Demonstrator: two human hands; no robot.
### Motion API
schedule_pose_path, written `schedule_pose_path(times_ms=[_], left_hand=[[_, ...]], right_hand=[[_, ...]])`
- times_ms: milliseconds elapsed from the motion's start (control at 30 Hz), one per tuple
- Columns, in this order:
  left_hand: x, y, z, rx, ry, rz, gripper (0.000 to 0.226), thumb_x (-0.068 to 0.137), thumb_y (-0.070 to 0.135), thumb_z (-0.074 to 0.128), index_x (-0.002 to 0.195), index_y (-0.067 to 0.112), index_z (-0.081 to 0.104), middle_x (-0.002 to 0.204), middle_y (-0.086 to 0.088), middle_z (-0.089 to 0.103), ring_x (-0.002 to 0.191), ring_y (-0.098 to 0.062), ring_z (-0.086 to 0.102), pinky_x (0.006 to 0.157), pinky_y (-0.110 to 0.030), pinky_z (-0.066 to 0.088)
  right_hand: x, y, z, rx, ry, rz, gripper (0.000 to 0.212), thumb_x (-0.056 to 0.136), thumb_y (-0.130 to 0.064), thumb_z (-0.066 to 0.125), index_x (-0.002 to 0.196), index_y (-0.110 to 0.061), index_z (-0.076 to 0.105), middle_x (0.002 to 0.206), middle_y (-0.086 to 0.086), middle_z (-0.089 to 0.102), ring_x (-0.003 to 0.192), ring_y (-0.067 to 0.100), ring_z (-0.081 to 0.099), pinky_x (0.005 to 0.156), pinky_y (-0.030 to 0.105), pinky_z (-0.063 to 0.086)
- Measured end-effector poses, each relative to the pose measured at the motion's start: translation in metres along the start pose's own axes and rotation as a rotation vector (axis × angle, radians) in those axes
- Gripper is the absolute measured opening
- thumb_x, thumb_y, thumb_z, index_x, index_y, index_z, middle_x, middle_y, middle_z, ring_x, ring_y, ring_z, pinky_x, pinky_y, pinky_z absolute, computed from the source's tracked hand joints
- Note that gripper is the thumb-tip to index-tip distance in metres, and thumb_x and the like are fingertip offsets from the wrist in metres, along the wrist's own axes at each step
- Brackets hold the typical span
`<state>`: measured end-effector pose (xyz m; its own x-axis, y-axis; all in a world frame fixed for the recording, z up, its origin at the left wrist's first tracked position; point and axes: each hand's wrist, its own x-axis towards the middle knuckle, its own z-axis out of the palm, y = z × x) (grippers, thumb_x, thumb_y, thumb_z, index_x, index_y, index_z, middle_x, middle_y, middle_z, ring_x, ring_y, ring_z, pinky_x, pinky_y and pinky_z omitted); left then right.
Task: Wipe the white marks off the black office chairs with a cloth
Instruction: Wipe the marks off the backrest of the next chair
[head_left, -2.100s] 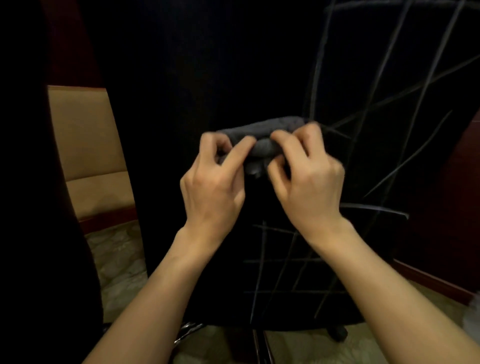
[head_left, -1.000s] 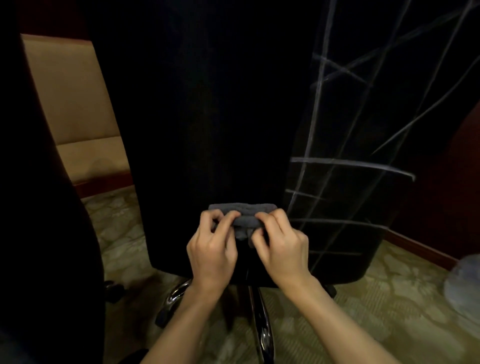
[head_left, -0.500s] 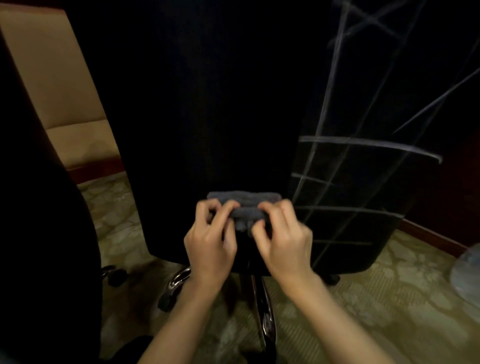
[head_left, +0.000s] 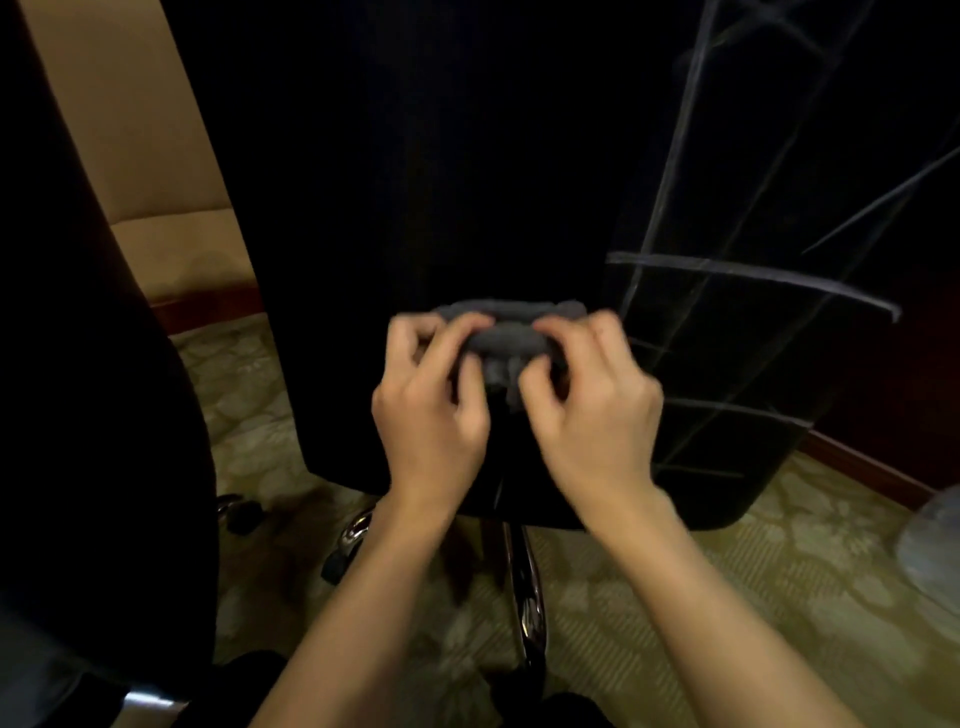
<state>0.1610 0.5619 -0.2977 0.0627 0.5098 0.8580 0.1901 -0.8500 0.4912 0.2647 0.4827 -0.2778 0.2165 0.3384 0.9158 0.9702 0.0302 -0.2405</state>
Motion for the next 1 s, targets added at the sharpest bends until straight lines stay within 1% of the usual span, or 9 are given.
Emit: schedule_pose_path(times_ms=[100, 200, 300, 400, 600, 733, 800, 900, 1000], left_hand=[[-0.003, -0.006, 0.008, 0.039, -0.032, -0.005, 0.03, 0.092, 0.014, 0.053, 0.118, 0.014, 0.069, 0.106, -0.008, 0.053, 0.087, -0.014, 0.058, 0.061, -0.041, 0.056], [-0.055, -0.035, 0.009, 0.111, -0.104, -0.018, 0.03, 0.092, 0.017, 0.052, 0.12, 0.021, 0.063, 0.109, -0.009, 0.054, 0.092, -0.016, 0.059, 0.067, -0.041, 0.056], [-0.095, -0.057, 0.011, 0.145, -0.139, -0.072, 0.028, 0.093, 0.017, 0.053, 0.118, 0.022, 0.062, 0.11, -0.004, 0.052, 0.092, -0.011, 0.058, 0.066, -0.033, 0.055], [-0.113, -0.069, 0.01, 0.209, -0.17, -0.074, 0.026, 0.094, 0.019, 0.051, 0.119, 0.024, 0.058, 0.111, 0.0, 0.049, 0.087, -0.012, 0.058, 0.061, -0.026, 0.049], [-0.152, -0.088, -0.002, 0.302, -0.32, -0.181, 0.028, 0.093, 0.025, 0.047, 0.12, 0.028, 0.054, 0.112, 0.0, 0.052, 0.084, -0.022, 0.064, 0.057, -0.035, 0.054], [-0.162, -0.079, -0.011, 0.345, -0.392, -0.248, 0.029, 0.092, 0.028, 0.045, 0.115, 0.023, 0.063, 0.108, 0.0, 0.054, 0.083, -0.025, 0.067, 0.058, -0.033, 0.053], [-0.147, -0.064, -0.013, 0.297, -0.338, -0.212, 0.028, 0.092, 0.027, 0.046, 0.116, 0.024, 0.061, 0.109, -0.001, 0.053, 0.086, -0.023, 0.065, 0.061, -0.034, 0.053], [-0.1, -0.038, -0.003, 0.173, -0.168, -0.146, 0.028, 0.091, 0.018, 0.049, 0.116, 0.022, 0.06, 0.108, -0.008, 0.053, 0.092, -0.018, 0.058, 0.071, -0.031, 0.048], [-0.075, -0.033, 0.013, 0.137, -0.087, -0.149, 0.028, 0.09, 0.013, 0.051, 0.114, 0.015, 0.066, 0.106, -0.009, 0.054, 0.088, -0.014, 0.057, 0.069, -0.03, 0.049]], right_hand=[[-0.006, 0.008, 0.007, -0.022, -0.023, -0.015, 0.023, 0.086, -0.013, 0.062, 0.106, -0.003, 0.068, 0.098, 0.013, 0.063, 0.067, 0.028, 0.066, 0.05, 0.035, 0.052], [-0.056, 0.025, 0.025, -0.039, -0.099, -0.024, 0.021, 0.088, -0.015, 0.061, 0.104, -0.005, 0.068, 0.096, 0.01, 0.062, 0.062, 0.026, 0.065, 0.049, 0.033, 0.051], [-0.102, 0.034, 0.044, -0.024, -0.145, 0.015, 0.016, 0.089, -0.015, 0.059, 0.102, -0.008, 0.065, 0.093, 0.008, 0.062, 0.057, 0.022, 0.062, 0.048, 0.03, 0.05], [-0.129, 0.034, 0.058, 0.022, -0.159, 0.071, 0.013, 0.091, -0.014, 0.058, 0.103, -0.009, 0.06, 0.092, 0.008, 0.062, 0.057, 0.019, 0.061, 0.045, 0.029, 0.051], [-0.168, 0.031, 0.067, -0.037, -0.326, 0.108, 0.02, 0.09, -0.02, 0.054, 0.098, -0.007, 0.067, 0.092, 0.006, 0.061, 0.053, 0.018, 0.06, 0.044, 0.028, 0.048], [-0.175, 0.024, 0.057, -0.053, -0.439, 0.152, 0.023, 0.088, -0.024, 0.052, 0.097, -0.009, 0.066, 0.094, 0.004, 0.059, 0.05, 0.02, 0.06, 0.04, 0.029, 0.047], [-0.155, 0.021, 0.043, -0.038, -0.384, 0.123, 0.024, 0.088, -0.025, 0.052, 0.098, -0.009, 0.067, 0.095, 0.005, 0.06, 0.052, 0.024, 0.061, 0.041, 0.032, 0.049], [-0.098, 0.015, 0.024, -0.025, -0.202, 0.054, 0.021, 0.088, -0.02, 0.058, 0.1, -0.008, 0.069, 0.094, 0.009, 0.063, 0.06, 0.024, 0.062, 0.047, 0.033, 0.049], [-0.069, 0.019, 0.025, -0.054, -0.167, 0.029, 0.018, 0.086, -0.015, 0.062, 0.1, -0.006, 0.068, 0.095, 0.009, 0.062, 0.058, 0.023, 0.061, 0.046, 0.031, 0.046]])
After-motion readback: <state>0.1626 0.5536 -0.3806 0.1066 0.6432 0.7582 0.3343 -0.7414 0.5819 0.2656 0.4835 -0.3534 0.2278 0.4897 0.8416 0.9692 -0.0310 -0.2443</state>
